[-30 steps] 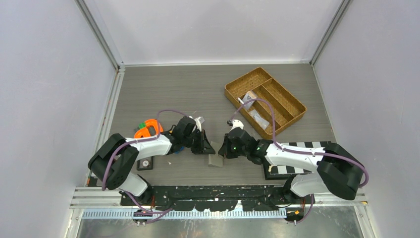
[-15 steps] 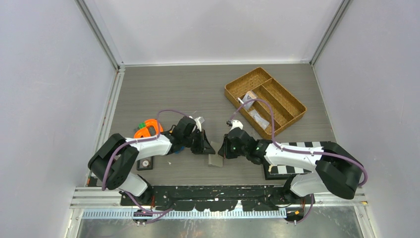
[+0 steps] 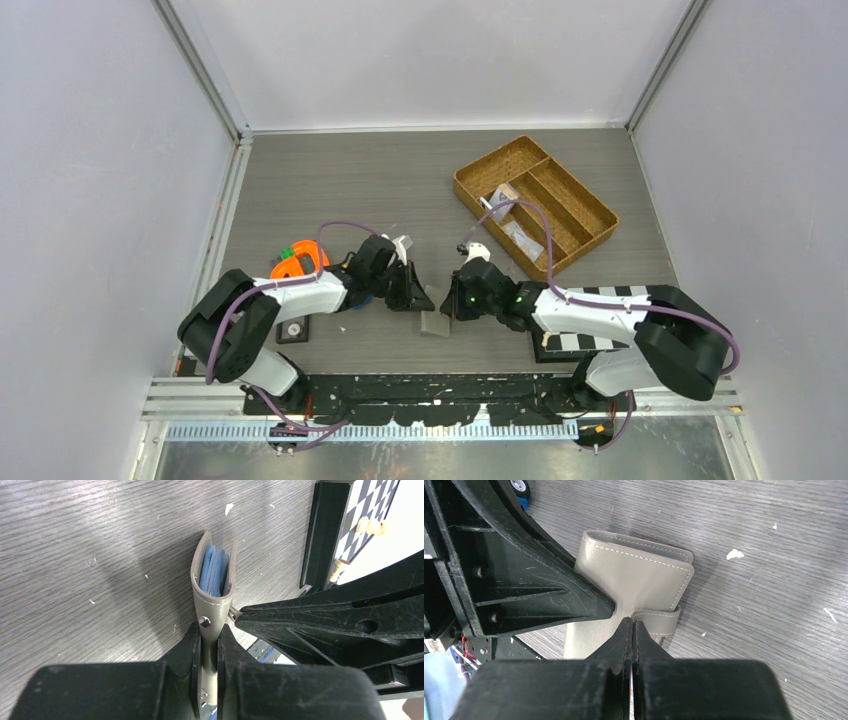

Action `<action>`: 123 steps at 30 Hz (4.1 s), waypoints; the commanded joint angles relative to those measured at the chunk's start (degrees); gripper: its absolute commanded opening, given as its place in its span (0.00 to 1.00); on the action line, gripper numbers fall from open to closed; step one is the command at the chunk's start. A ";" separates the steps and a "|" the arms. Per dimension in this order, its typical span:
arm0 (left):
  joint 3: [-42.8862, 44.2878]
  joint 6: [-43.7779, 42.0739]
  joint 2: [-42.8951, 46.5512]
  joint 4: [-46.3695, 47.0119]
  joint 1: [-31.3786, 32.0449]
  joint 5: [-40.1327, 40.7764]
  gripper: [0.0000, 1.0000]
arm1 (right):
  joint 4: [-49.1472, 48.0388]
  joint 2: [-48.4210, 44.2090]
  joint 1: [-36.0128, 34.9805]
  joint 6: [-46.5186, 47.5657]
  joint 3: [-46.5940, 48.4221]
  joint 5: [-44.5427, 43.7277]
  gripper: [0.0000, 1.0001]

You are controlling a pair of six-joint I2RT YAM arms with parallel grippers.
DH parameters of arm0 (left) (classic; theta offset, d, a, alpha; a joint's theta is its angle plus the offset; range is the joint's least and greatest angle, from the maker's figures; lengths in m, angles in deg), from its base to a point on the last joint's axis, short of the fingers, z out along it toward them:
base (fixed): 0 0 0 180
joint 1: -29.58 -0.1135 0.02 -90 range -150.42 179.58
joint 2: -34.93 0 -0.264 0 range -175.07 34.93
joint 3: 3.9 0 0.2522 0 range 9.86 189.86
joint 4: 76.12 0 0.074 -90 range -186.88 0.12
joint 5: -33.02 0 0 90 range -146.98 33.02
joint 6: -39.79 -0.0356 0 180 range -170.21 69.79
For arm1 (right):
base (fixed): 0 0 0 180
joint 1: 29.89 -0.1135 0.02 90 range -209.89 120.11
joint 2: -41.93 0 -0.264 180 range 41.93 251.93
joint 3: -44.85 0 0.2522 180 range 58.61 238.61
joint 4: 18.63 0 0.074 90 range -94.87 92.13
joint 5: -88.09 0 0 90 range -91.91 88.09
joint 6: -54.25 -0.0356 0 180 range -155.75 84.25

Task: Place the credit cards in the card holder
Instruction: Close the card holder at the center of the board.

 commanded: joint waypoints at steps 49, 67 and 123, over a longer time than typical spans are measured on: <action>-0.78 -1.47 0.82 -1.60 -0.03 4.55 0.00 | 1.03 11.23 -1.90 -4.28 3.04 3.52 0.00; -7.95 9.87 1.90 11.89 -0.06 7.57 0.00 | -9.65 9.94 -8.75 -20.16 -8.15 -12.37 0.01; -4.13 -1.30 -0.48 1.17 -2.52 7.41 0.00 | 8.31 4.87 -3.92 5.16 10.17 -10.85 0.44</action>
